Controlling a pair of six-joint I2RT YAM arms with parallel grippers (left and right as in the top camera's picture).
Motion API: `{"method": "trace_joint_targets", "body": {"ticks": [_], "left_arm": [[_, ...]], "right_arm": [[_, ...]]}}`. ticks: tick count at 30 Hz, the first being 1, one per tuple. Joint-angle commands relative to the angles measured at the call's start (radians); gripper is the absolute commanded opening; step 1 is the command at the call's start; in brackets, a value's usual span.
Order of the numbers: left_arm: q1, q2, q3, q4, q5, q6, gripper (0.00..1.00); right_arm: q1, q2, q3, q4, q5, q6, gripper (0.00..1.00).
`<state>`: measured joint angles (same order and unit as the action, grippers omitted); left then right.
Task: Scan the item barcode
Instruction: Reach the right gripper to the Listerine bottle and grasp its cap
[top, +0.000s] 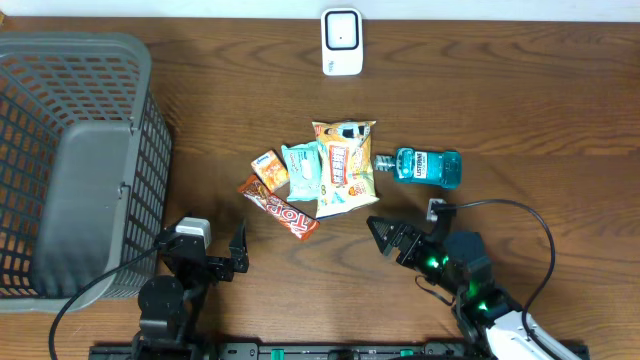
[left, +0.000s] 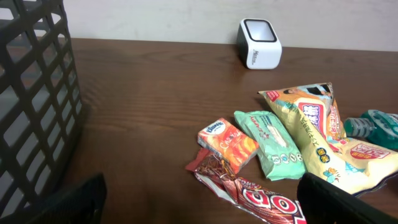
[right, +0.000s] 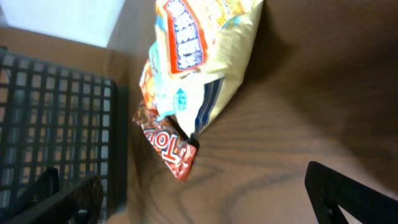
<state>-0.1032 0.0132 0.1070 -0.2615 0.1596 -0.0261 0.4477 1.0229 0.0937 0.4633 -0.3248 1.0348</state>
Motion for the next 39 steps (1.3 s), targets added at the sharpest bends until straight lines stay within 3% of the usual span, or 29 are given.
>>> {"method": "trace_joint_targets", "body": {"ticks": [1,4,7,10,13,18,21,23,24,27,34,39], "left_arm": [[-0.005,-0.003,-0.023,-0.004,0.013,-0.002,0.98],[-0.005,-0.003,-0.023,-0.004,0.013,-0.002,0.98],[-0.005,-0.003,-0.023,-0.004,0.013,-0.002,0.98],[-0.005,-0.003,-0.023,-0.004,0.013,-0.002,0.98],[-0.005,-0.003,-0.023,-0.004,0.013,-0.002,0.98],[-0.005,-0.003,-0.023,-0.004,0.013,-0.002,0.98],[-0.005,-0.003,-0.023,-0.004,0.013,-0.002,0.98],[-0.005,-0.003,-0.023,-0.004,0.013,-0.002,0.98],[-0.005,-0.003,-0.023,-0.004,0.013,-0.002,0.98],[-0.005,-0.003,-0.023,-0.004,0.013,-0.002,0.98],[-0.005,-0.003,-0.023,-0.004,0.013,-0.002,0.98],[-0.005,-0.003,-0.023,-0.004,0.013,-0.002,0.98]], "right_arm": [[-0.038,-0.026,0.124,-0.109,-0.077,-0.161,0.99],[-0.040,-0.021,0.370,-0.484,-0.042,-0.406,0.99],[-0.040,0.009,0.602,-0.813,0.146,-0.608,0.99],[-0.040,0.082,0.798,-1.038,0.291,-0.779,0.99],[-0.040,0.213,0.962,-1.165,0.293,-0.941,0.99],[-0.040,0.423,1.082,-1.214,0.359,-1.097,0.99],[-0.027,0.542,1.119,-1.224,0.362,-1.271,0.99],[-0.023,0.591,1.120,-1.205,0.385,-1.383,0.82],[-0.023,0.608,1.120,-1.189,0.386,-1.415,0.81],[-0.023,0.633,1.120,-1.153,0.383,-1.436,0.93],[-0.023,0.736,1.120,-1.025,0.375,-1.482,0.97],[-0.023,0.843,1.120,-0.995,0.376,-1.568,0.82]]}}
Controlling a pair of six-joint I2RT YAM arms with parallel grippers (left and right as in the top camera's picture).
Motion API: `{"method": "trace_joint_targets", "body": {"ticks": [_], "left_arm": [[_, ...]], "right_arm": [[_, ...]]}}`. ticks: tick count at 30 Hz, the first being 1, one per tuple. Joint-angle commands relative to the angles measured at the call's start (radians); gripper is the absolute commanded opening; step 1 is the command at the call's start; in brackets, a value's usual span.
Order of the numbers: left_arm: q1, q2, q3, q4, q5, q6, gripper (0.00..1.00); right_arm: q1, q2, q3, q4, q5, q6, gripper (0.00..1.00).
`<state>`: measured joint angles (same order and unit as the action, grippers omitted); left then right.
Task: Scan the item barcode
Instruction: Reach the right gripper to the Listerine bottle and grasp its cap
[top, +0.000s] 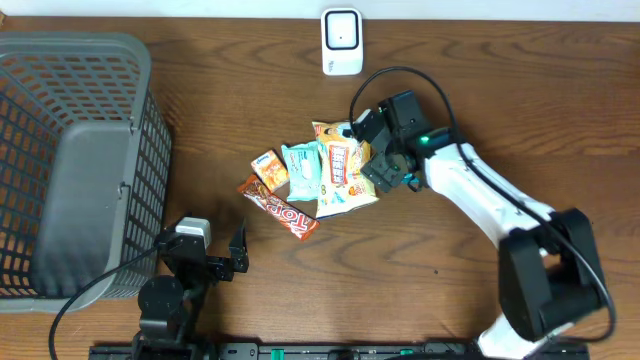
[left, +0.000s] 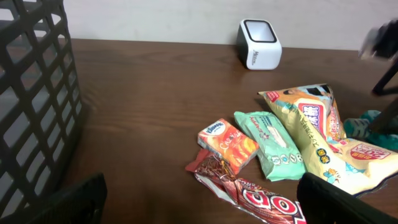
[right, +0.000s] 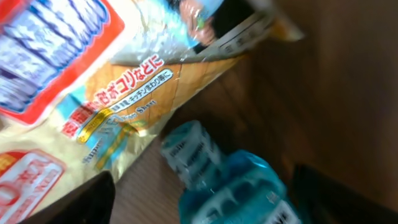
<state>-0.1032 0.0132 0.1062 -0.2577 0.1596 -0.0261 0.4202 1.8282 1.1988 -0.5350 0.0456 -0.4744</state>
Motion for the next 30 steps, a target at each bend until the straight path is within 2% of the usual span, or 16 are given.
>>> {"method": "trace_joint_targets", "body": {"ticks": [1,10,12,13,15,19,21,30], "left_arm": [[-0.005,-0.003,-0.022,-0.008,0.013,-0.002,0.98],[-0.005,-0.003,-0.022,-0.008,0.013,-0.002,0.98],[-0.005,-0.003,-0.022,-0.008,0.013,-0.002,0.98],[-0.005,-0.003,-0.022,-0.008,0.013,-0.002,0.98],[-0.005,-0.003,-0.022,-0.008,0.013,-0.002,0.98],[-0.005,-0.003,-0.022,-0.008,0.013,-0.002,0.98],[-0.005,-0.003,-0.022,-0.008,0.013,-0.002,0.98],[-0.005,-0.003,-0.022,-0.008,0.013,-0.002,0.98]], "right_arm": [[0.004,0.053,0.014,0.008,0.005,-0.059,0.82],[-0.002,0.146,0.014,0.042,0.010,-0.059,0.77],[-0.002,0.175,0.014,0.044,0.037,-0.059,0.67],[-0.003,0.192,0.014,0.038,0.071,-0.058,0.55],[-0.002,0.198,0.014,0.032,0.097,-0.058,0.43],[-0.002,0.197,0.014,0.029,0.111,-0.058,0.38],[-0.002,0.197,0.015,0.026,0.114,-0.058,0.32],[0.025,0.145,0.101,-0.034,0.113,0.039,0.34]]}}
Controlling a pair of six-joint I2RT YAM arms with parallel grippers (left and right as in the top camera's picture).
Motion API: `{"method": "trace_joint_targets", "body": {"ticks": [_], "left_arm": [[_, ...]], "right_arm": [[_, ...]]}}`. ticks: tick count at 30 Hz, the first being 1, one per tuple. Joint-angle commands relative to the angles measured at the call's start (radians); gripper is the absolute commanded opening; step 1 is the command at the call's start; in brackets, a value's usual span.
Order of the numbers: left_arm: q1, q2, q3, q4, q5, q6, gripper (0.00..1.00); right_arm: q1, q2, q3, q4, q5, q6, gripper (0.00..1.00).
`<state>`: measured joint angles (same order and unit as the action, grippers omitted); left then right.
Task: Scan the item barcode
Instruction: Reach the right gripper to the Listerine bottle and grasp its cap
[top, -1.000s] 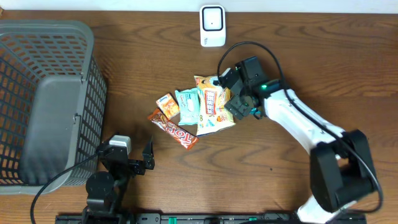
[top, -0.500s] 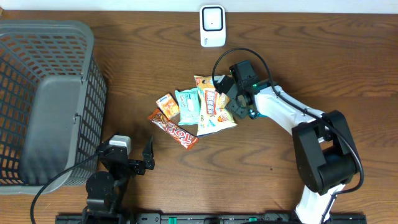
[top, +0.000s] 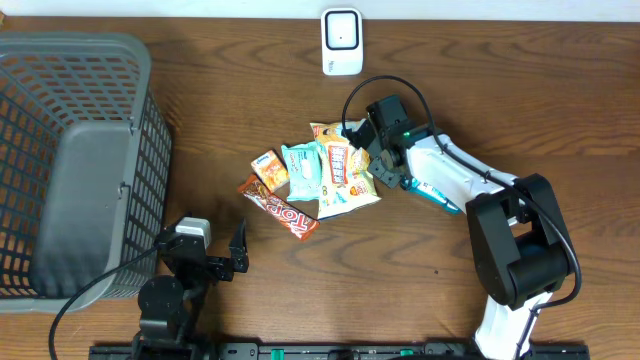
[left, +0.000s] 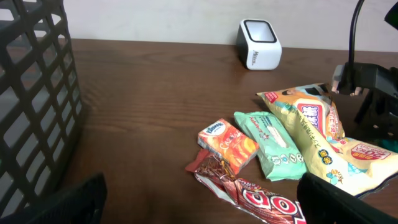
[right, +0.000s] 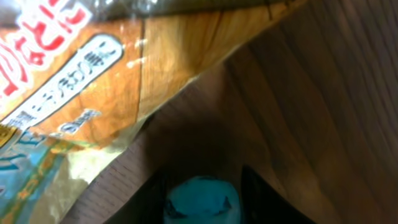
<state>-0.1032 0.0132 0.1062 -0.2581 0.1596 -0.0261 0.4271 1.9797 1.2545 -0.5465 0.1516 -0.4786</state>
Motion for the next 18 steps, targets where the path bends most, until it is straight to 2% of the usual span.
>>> {"method": "trace_joint_targets", "body": {"ticks": [1,7,8,10,13,14,18], "left_arm": [[-0.005,-0.003,-0.022,-0.007,0.013,-0.002,0.98],[-0.005,-0.003,-0.022,-0.007,0.013,-0.002,0.98],[-0.005,-0.003,-0.022,-0.007,0.013,-0.002,0.98],[-0.005,-0.003,-0.022,-0.007,0.013,-0.002,0.98],[-0.005,-0.003,-0.022,-0.007,0.013,-0.002,0.98],[-0.005,-0.003,-0.022,-0.008,0.013,-0.002,0.98],[-0.005,-0.003,-0.022,-0.008,0.013,-0.002,0.98]], "right_arm": [[0.019,-0.011,0.051,-0.027,0.007,0.049,0.34],[0.020,-0.057,0.097,-0.060,-0.014,0.121,0.36],[0.020,-0.066,0.105,-0.076,-0.022,0.123,0.41],[0.019,-0.073,0.107,-0.095,-0.027,0.122,0.66],[0.015,-0.066,0.102,-0.153,-0.031,0.081,0.84],[0.012,-0.066,0.097,-0.177,-0.034,0.072,0.99],[-0.007,-0.064,0.076,-0.182,-0.037,0.069,0.99]]}}
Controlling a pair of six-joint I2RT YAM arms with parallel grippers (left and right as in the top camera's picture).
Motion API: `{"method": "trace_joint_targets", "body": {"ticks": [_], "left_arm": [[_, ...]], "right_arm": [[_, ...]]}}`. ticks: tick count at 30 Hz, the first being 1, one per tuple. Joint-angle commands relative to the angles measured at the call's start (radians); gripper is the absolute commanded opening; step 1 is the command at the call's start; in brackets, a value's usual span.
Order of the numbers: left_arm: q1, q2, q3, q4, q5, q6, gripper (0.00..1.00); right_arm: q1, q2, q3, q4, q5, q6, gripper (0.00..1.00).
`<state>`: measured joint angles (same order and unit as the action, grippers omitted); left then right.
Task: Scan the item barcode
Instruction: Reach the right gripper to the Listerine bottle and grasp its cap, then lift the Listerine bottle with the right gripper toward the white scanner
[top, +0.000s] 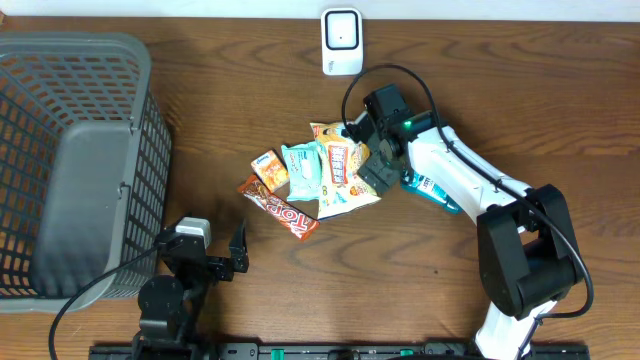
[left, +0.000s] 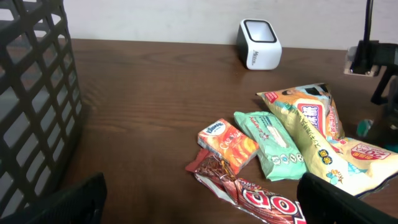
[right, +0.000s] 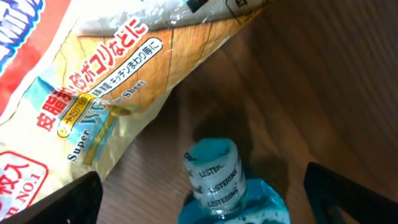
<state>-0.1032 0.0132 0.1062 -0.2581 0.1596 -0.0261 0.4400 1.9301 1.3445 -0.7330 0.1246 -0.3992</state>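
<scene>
A teal mouthwash bottle (top: 432, 190) lies slanted on the table, right of the snack pile, its capped neck (right: 211, 171) pointing at the yellow snack bag (top: 345, 165). My right gripper (top: 376, 172) hovers over that neck, open, its fingers (right: 59, 200) wide on either side and not touching it. The white barcode scanner (top: 341, 42) stands at the table's far edge. My left gripper (top: 236, 255) rests open near the front edge, holding nothing. The bottle's barcode is not visible.
A grey mesh basket (top: 70, 160) fills the left side. The pile holds a red chocolate bar (top: 280, 207), an orange tissue pack (top: 269, 170) and a mint wipes pack (top: 302, 170). My right arm (top: 470, 185) stretches over the bottle.
The right wrist camera was close on the bottle cap with the fingers tight beside it. Now it sits farther back with the fingers spread wide. The bottle stays slanted in place.
First the right gripper hung open near the table's front right and the bottle lay level beside the yellow bag. Then the arm was over the bottle. Later the bottle lay slanted and lower, cap between close fingers. Now the gripper is open above the neck. The left arm never moved.
</scene>
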Motion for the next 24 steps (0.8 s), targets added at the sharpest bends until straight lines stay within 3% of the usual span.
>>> {"method": "trace_joint_targets", "body": {"ticks": [1,17,24], "left_arm": [[-0.005,-0.003,-0.022,-0.007,0.013,-0.002,0.98],[-0.005,-0.003,-0.022,-0.007,0.013,-0.002,0.98],[-0.005,-0.003,-0.022,-0.008,0.013,-0.002,0.98]], "right_arm": [[-0.026,-0.013,-0.021,0.010,-0.014,-0.022,0.99],[-0.083,0.085,-0.051,0.063,-0.127,-0.055,0.68],[-0.086,0.105,-0.053,0.045,-0.084,-0.054,0.37]]}}
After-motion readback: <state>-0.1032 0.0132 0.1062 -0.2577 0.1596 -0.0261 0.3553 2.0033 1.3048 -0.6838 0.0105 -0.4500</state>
